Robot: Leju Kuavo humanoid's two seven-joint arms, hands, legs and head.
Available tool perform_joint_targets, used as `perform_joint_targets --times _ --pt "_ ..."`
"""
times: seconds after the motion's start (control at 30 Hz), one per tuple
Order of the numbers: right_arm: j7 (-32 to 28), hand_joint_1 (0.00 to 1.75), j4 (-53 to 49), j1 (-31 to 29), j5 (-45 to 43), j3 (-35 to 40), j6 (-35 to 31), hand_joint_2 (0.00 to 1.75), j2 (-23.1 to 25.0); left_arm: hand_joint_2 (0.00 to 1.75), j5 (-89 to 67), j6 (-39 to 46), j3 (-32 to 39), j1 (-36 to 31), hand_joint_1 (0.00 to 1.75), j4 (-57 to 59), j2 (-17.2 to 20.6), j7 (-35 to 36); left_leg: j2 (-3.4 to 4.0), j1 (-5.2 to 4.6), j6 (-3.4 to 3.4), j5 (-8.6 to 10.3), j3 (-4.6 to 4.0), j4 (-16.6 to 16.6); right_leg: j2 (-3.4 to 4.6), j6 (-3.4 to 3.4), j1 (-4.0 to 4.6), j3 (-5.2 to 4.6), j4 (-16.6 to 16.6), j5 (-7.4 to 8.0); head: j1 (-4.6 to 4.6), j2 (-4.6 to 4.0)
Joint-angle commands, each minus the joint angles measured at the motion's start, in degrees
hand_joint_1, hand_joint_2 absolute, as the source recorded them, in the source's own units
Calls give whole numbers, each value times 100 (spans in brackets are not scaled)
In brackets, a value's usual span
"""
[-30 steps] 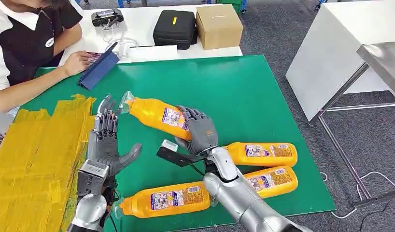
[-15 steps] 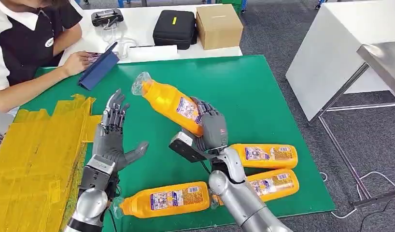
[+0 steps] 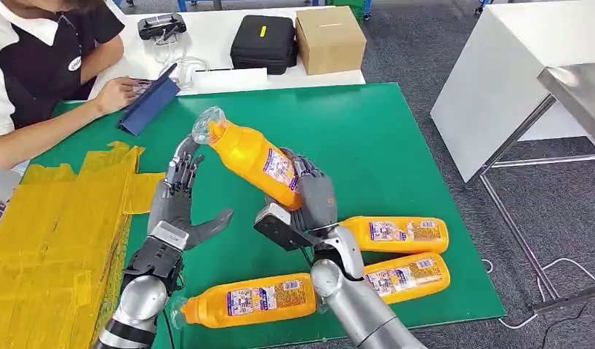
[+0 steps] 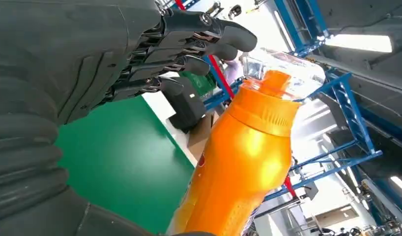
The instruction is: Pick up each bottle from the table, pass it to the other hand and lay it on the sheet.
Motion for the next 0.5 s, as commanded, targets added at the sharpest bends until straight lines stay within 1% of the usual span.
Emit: perform_joint_targets --times 0.03,0.07,0.1,0.13,0.17,0.2,0.23,0.27,0.3,0.33,0.4,0.5 --pt "-422 175 -73 -57 -513 32 275 175 -42 175 28 -146 -178 -338 0 501 166 235 -15 4 -6 -13 32 0 -6 -10 3 33 1 -14 0 0" --pt "-570 175 -135 -12 -659 97 357 175 -38 175 76 -203 -180 -426 0 635 154 289 -14 2 -5 -7 21 -2 -8 -7 2 22 0 -10 0 0" --pt "-627 175 -169 11 -741 132 413 175 -32 175 98 -225 -182 -465 0 694 145 302 -20 5 -7 -14 37 0 -11 -11 3 38 2 -17 0 0" --pt "-669 175 -209 40 -799 212 471 175 -33 175 122 -245 -187 -521 0 784 130 310 -21 4 -6 -8 27 -2 -14 -10 3 29 0 -13 0 0" --pt "-693 175 -239 55 -786 303 486 175 -39 175 159 -267 -188 -552 0 841 115 314 -19 3 -5 -3 17 -3 -14 -7 2 19 -2 -8 0 0" --pt "-698 175 -249 59 -790 346 498 175 -42 175 174 -273 -190 -565 0 862 112 315 -23 5 -7 -12 34 0 -14 -11 4 36 1 -16 0 0" --pt "-729 175 -269 69 -808 404 491 175 -41 175 195 -275 -193 -575 0 889 105 316 -12 3 -5 -5 19 -3 -7 -7 2 19 -3 -7 0 0" --pt "-755 175 -288 76 -826 463 502 175 -47 175 233 -277 -187 -579 0 909 96 319 -17 3 -7 -12 35 -2 -8 -10 3 35 0 -14 0 0" --pt "-757 175 -295 77 -827 489 512 175 -50 175 248 -277 -185 -578 0 919 95 321 -13 3 -5 -5 21 -4 -7 -7 2 20 -2 -7 2 0" --pt "-771 175 -314 83 -833 533 521 175 -55 175 275 -281 -182 -578 0 941 97 323 -17 4 -7 -14 37 0 -8 -10 3 37 1 -16 0 0" --pt "-819 175 -341 89 -853 621 514 175 -69 175 327 -285 -177 -595 0 997 91 324 -13 2 -3 -5 19 -3 -8 -6 1 19 -2 -7 0 0" --pt "-835 175 -330 80 -838 732 540 175 -80 175 424 -306 -160 -610 0 1055 72 311 -16 2 -5 -13 35 -2 -8 -9 1 36 0 -15 0 0"
